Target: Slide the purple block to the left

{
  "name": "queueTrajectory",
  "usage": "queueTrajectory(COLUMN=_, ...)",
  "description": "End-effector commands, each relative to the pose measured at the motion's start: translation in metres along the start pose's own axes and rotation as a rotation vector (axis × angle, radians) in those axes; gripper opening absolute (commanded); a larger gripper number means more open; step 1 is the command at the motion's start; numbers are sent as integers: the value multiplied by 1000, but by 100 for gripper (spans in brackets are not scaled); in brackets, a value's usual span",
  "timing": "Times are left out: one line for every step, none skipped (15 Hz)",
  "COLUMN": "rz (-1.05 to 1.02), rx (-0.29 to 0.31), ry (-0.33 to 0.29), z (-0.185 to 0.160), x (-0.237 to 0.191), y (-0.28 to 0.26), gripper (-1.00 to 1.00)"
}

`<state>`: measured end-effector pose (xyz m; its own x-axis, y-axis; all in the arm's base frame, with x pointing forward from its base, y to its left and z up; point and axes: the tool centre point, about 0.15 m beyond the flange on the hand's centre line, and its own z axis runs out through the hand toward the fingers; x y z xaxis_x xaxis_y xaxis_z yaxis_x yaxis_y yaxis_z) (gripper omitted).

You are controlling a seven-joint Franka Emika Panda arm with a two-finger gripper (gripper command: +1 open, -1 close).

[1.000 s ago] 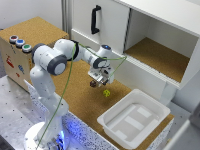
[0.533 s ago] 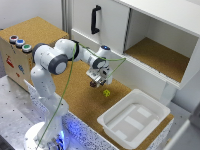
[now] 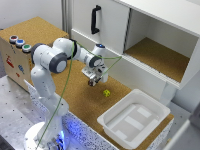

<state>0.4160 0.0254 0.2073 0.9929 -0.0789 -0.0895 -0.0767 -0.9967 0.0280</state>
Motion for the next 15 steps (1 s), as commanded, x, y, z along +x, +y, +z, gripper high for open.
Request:
queueTrajectory(rz=34, rx=-43, ry=-5, z=6, x=-4, y=-41, gripper=-100)
queueTrajectory(rz=42, rx=-39, ry=-18, z=10, x=-3, y=-47, gripper=-100)
queueTrajectory(rz=50, rx=-27, ry=-25, z=12, x=-2, y=-54, gripper=-100)
queueTrajectory(rz=60, rx=-17, ry=-30, z=13, x=1, y=-60, gripper=-100)
queueTrajectory(rz=65, rx=-16, ry=-27, z=13, x=3, y=-66, gripper=-100)
queueTrajectory(rz=64, rx=-24, ry=-30, z=13, x=6, y=-73, gripper=-100)
queueTrajectory(rz=66, rx=-26, ry=-26, z=10, x=10, y=-81, gripper=-100)
queueTrajectory(rz=71, rx=-26, ry=-27, z=8, x=12, y=-88, gripper=-100)
queueTrajectory(rz=68, rx=-30, ry=-24, z=6, x=12, y=-95, gripper=-100)
queueTrajectory(rz=67, rx=-26, ry=-22, z=5, x=13, y=-101, gripper=-100)
queueTrajectory(rz=69, rx=-27, ry=-13, z=3, x=14, y=-110, gripper=-100)
queueTrajectory(rz=68, rx=-22, ry=-13, z=2, x=16, y=-118, gripper=-100)
queueTrajectory(rz=71, rx=-17, ry=-15, z=1, x=17, y=-125, gripper=-100)
queueTrajectory(rz=72, rx=-8, ry=-14, z=-1, x=16, y=-133, gripper=-100)
queueTrajectory(rz=69, rx=-6, ry=-18, z=-2, x=15, y=-140, gripper=-100)
